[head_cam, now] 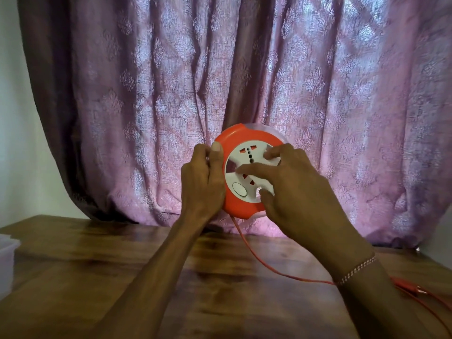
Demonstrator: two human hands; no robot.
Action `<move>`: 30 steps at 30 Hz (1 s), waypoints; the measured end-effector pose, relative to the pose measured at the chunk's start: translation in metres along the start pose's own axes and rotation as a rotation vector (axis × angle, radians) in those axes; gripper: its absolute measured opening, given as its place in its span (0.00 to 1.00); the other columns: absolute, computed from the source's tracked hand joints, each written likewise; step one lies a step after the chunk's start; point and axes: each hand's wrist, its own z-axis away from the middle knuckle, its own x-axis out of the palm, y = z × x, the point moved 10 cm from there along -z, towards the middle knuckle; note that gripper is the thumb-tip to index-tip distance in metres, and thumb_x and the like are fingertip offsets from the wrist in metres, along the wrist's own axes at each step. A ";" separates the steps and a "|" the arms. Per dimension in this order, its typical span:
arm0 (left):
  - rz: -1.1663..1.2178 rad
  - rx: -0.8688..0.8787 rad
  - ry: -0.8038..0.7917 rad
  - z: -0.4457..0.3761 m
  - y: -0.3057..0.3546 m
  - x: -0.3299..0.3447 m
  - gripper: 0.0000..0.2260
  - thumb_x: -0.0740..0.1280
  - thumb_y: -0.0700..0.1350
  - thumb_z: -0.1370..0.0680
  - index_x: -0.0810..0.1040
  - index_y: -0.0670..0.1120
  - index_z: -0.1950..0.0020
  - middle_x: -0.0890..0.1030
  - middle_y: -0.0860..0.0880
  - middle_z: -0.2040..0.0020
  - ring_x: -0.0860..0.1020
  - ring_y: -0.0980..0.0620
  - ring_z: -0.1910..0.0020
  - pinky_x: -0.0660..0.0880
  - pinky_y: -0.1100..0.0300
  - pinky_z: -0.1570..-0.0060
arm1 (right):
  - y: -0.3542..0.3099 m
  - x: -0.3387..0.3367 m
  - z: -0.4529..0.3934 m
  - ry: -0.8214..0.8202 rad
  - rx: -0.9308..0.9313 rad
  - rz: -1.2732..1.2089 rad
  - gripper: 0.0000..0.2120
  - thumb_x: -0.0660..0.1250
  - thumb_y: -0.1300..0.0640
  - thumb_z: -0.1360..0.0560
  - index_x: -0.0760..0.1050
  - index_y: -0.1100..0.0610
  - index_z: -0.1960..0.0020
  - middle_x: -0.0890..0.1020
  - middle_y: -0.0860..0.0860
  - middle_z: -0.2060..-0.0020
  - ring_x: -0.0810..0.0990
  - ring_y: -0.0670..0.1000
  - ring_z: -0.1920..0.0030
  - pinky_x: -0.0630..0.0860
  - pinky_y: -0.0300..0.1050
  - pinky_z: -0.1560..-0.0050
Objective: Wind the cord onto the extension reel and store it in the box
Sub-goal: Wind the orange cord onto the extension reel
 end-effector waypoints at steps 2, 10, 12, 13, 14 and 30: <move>-0.002 -0.008 0.002 -0.001 -0.002 0.001 0.16 0.54 0.57 0.18 0.67 0.50 0.61 0.74 0.54 0.72 0.72 0.58 0.73 0.68 0.54 0.71 | -0.006 0.007 0.000 -0.052 -0.011 0.020 0.29 0.66 0.56 0.25 0.65 0.33 0.29 0.64 0.54 0.30 0.61 0.57 0.29 0.77 0.57 0.46; -0.023 0.001 -0.008 0.000 0.001 0.000 0.15 0.55 0.55 0.18 0.68 0.48 0.61 0.72 0.55 0.73 0.73 0.61 0.73 0.62 0.69 0.74 | -0.003 0.003 -0.002 0.139 0.002 0.028 0.27 0.66 0.55 0.28 0.70 0.33 0.33 0.73 0.55 0.40 0.72 0.59 0.36 0.78 0.55 0.58; -0.024 0.005 -0.009 0.001 0.002 0.001 0.15 0.55 0.54 0.18 0.67 0.48 0.61 0.71 0.55 0.74 0.73 0.62 0.73 0.63 0.69 0.74 | -0.001 0.001 0.000 0.181 0.013 0.039 0.29 0.69 0.54 0.30 0.70 0.33 0.33 0.75 0.54 0.44 0.75 0.59 0.41 0.79 0.54 0.58; -0.023 0.005 -0.009 0.001 0.002 0.001 0.15 0.55 0.54 0.18 0.67 0.48 0.61 0.71 0.55 0.74 0.73 0.61 0.73 0.62 0.68 0.74 | -0.001 -0.001 0.001 0.199 0.019 0.038 0.29 0.69 0.52 0.30 0.69 0.33 0.33 0.76 0.54 0.45 0.76 0.59 0.43 0.79 0.53 0.58; -0.024 0.004 -0.009 0.001 0.002 0.002 0.15 0.55 0.55 0.18 0.67 0.49 0.61 0.71 0.55 0.74 0.72 0.60 0.74 0.62 0.66 0.74 | 0.000 -0.002 0.001 0.214 0.031 0.039 0.28 0.68 0.48 0.30 0.68 0.33 0.32 0.78 0.54 0.46 0.78 0.59 0.45 0.79 0.53 0.57; 0.021 0.024 -0.031 0.002 0.009 0.003 0.14 0.56 0.49 0.16 0.68 0.44 0.60 0.77 0.69 0.71 0.74 0.67 0.72 0.64 0.74 0.73 | 0.014 -0.026 0.001 0.375 0.046 -0.117 0.08 0.68 0.48 0.25 0.79 0.47 0.47 0.82 0.48 0.52 0.78 0.53 0.50 0.78 0.51 0.59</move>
